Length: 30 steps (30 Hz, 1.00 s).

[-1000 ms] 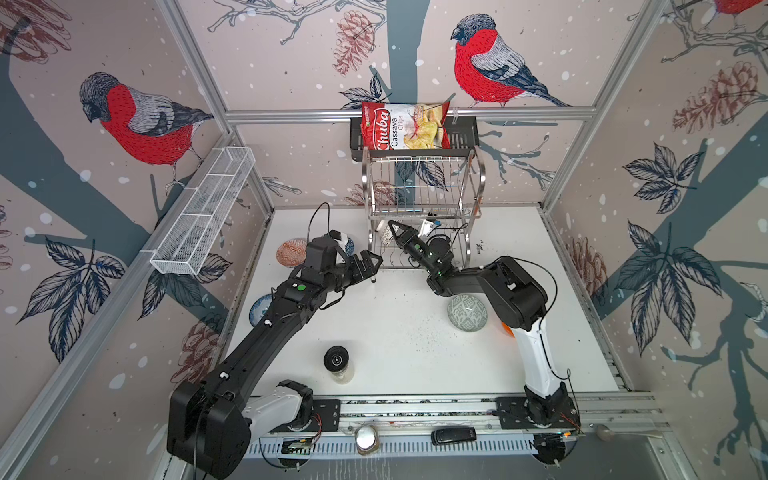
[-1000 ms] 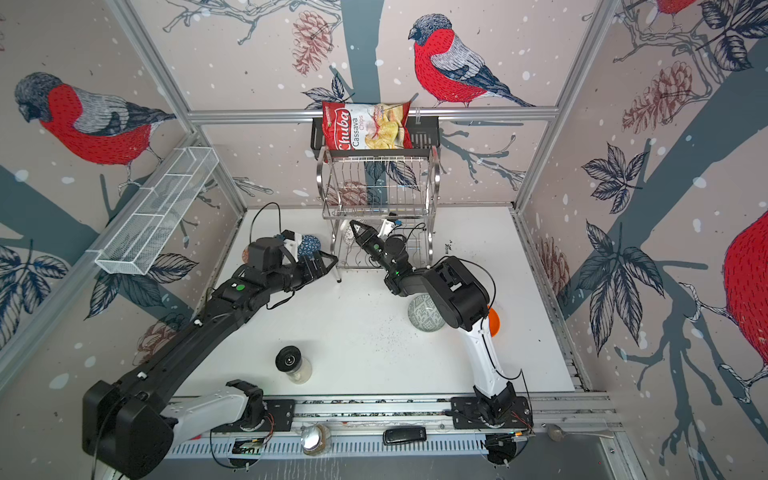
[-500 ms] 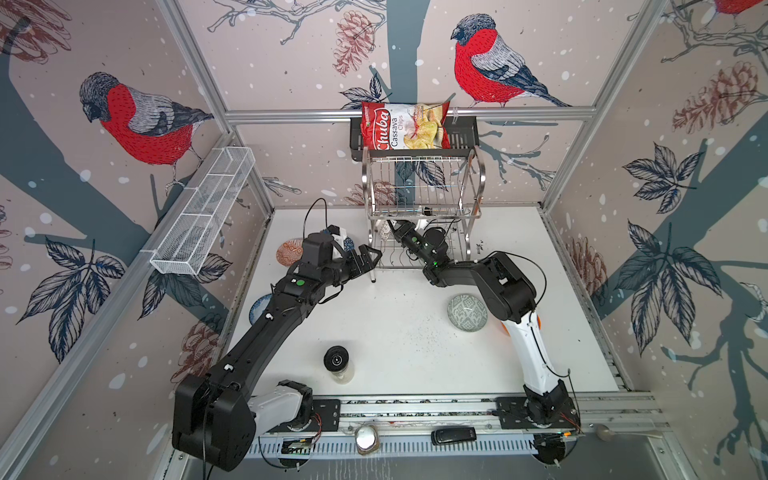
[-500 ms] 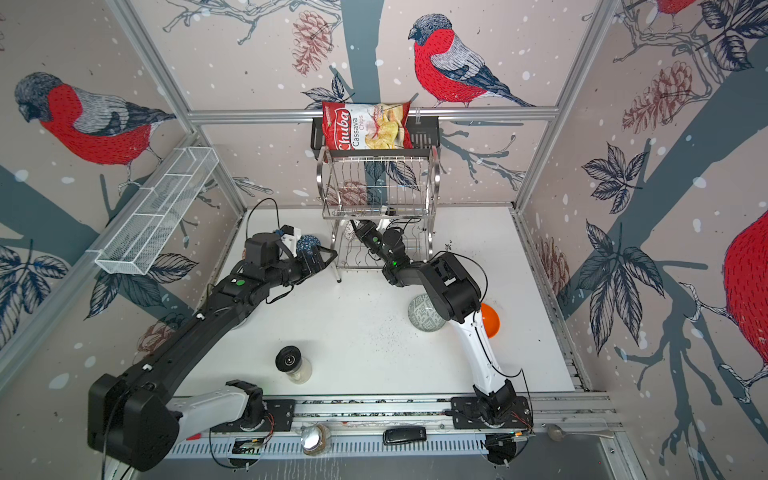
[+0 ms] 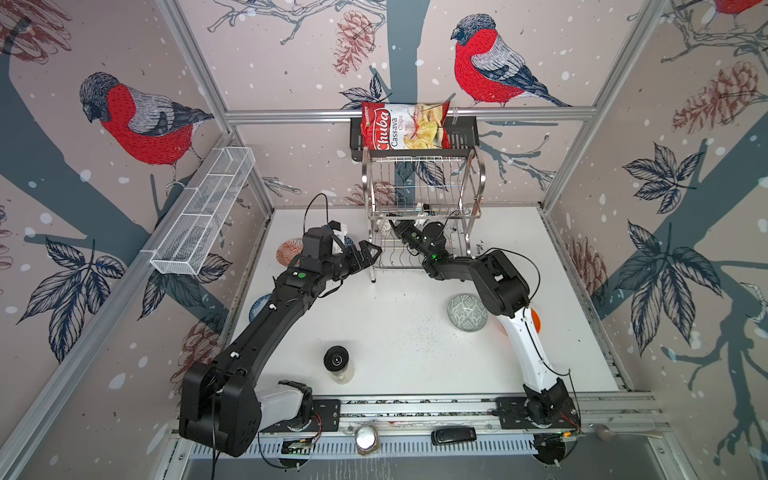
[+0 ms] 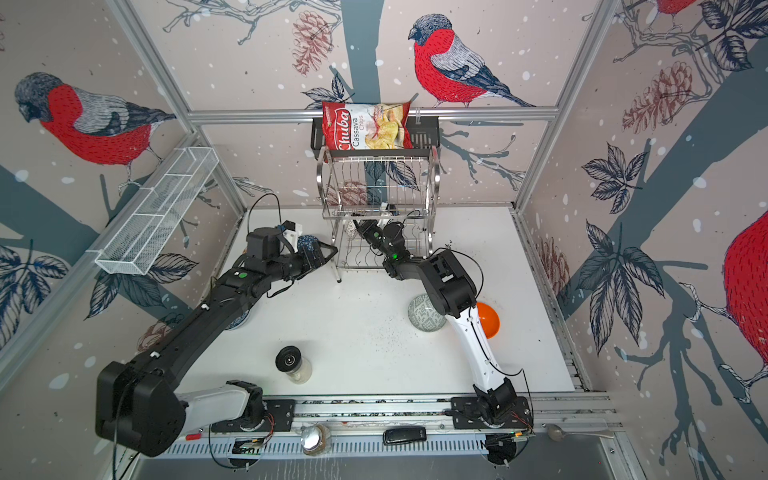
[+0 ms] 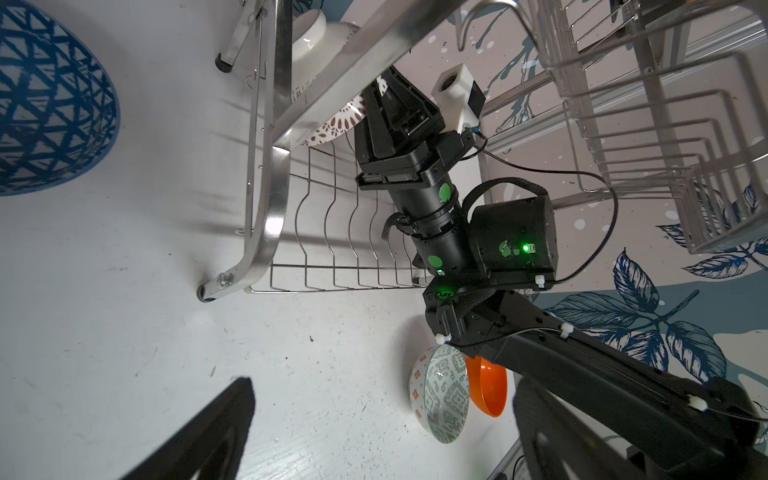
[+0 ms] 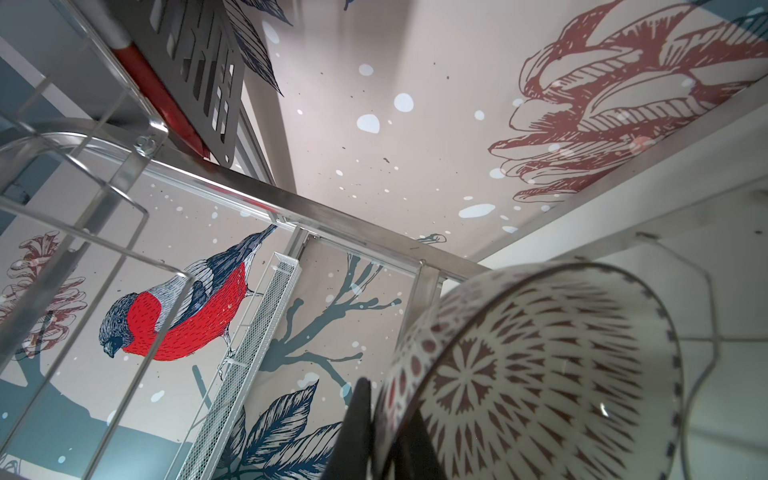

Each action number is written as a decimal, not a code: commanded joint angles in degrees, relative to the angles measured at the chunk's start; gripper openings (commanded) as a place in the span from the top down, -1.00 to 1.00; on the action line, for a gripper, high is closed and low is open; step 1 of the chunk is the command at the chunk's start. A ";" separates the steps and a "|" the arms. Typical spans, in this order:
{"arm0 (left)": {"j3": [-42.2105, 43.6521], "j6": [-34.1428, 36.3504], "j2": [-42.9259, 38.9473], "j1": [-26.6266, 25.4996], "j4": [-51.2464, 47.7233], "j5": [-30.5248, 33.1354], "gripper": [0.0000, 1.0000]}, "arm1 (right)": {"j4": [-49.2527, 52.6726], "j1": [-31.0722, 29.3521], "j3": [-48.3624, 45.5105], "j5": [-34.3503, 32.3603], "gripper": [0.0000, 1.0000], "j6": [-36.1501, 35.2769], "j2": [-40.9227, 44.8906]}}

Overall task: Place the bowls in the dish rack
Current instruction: 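Carry the bowl into the dish rack's lower tier with the right gripper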

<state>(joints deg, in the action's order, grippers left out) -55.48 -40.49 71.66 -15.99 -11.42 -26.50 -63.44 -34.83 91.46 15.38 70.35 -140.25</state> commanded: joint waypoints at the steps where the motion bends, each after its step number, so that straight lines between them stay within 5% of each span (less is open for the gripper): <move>1: -0.88 1.00 0.42 0.18 1.54 -0.53 -0.95 | -0.92 0.33 2.44 2.32 1.00 -0.56 -1.21; 16: -1.32 1.52 0.83 0.76 0.28 -0.07 -0.95 | -0.41 1.25 6.54 5.67 1.00 -0.01 -5.04; 30: 1.34 1.00 -1.88 1.54 -0.18 0.07 -0.95 | 5.51 1.85 6.85 9.65 1.00 -6.61 -4.03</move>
<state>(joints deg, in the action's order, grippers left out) -54.33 -40.07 70.11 -14.70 -12.19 -26.68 -60.99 -32.99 97.93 23.38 67.09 -144.90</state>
